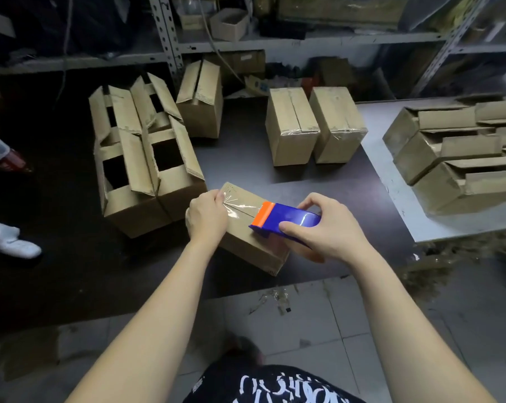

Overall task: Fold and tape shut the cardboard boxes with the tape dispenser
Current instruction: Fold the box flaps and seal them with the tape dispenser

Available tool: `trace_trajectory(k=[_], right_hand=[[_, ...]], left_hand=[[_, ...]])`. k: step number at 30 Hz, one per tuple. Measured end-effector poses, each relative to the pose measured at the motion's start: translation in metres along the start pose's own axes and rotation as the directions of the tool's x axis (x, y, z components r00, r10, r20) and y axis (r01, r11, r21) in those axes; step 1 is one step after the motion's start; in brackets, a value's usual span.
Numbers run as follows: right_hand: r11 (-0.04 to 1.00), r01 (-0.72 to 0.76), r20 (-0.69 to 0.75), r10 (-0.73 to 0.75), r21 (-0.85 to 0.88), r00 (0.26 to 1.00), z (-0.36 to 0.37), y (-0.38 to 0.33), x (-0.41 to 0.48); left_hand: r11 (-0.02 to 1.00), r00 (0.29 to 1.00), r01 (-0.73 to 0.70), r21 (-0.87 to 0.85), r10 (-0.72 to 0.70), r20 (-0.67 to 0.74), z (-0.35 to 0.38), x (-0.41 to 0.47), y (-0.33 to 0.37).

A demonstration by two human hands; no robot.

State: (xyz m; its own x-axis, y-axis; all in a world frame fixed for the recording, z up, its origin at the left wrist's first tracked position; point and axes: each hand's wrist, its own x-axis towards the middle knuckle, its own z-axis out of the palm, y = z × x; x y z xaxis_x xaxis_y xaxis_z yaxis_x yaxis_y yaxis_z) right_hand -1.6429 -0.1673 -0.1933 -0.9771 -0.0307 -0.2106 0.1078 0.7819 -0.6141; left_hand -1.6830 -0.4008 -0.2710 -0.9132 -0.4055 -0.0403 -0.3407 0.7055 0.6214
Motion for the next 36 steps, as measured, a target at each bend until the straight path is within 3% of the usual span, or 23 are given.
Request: trace_trajectory(k=[4,7,15,21,30,36], right_hand=[[0.997,-0.051,-0.009,0.051,0.051,0.999,0.001,0.004,-0.002],[0.996,-0.049,-0.016,0.05,0.076,0.999,0.003,0.008,-0.006],[0.992,0.032,0.066,-0.04,0.121,0.997,-0.007,0.029,-0.012],[0.977,-0.024,0.084,0.006,0.214,0.996,-0.019,0.07,-0.028],[0.975,-0.057,0.049,0.048,0.215,0.998,-0.034,0.127,-0.051],[0.97,0.008,0.019,-0.013,0.242,1.0,-0.012,0.146,-0.058]], left_hand=[[0.993,0.999,0.036,0.111,-0.039,0.023,0.008,-0.005,0.011],[0.99,1.0,-0.009,0.139,0.007,0.017,0.014,-0.01,0.01],[0.997,0.999,-0.011,0.074,0.009,0.039,0.011,-0.008,0.006],[0.999,0.999,0.033,0.002,-0.033,0.002,0.012,-0.01,0.008],[1.0,1.0,0.011,0.01,-0.011,-0.015,0.011,-0.01,0.008],[1.0,1.0,-0.003,0.001,0.003,-0.005,0.01,-0.013,0.01]])
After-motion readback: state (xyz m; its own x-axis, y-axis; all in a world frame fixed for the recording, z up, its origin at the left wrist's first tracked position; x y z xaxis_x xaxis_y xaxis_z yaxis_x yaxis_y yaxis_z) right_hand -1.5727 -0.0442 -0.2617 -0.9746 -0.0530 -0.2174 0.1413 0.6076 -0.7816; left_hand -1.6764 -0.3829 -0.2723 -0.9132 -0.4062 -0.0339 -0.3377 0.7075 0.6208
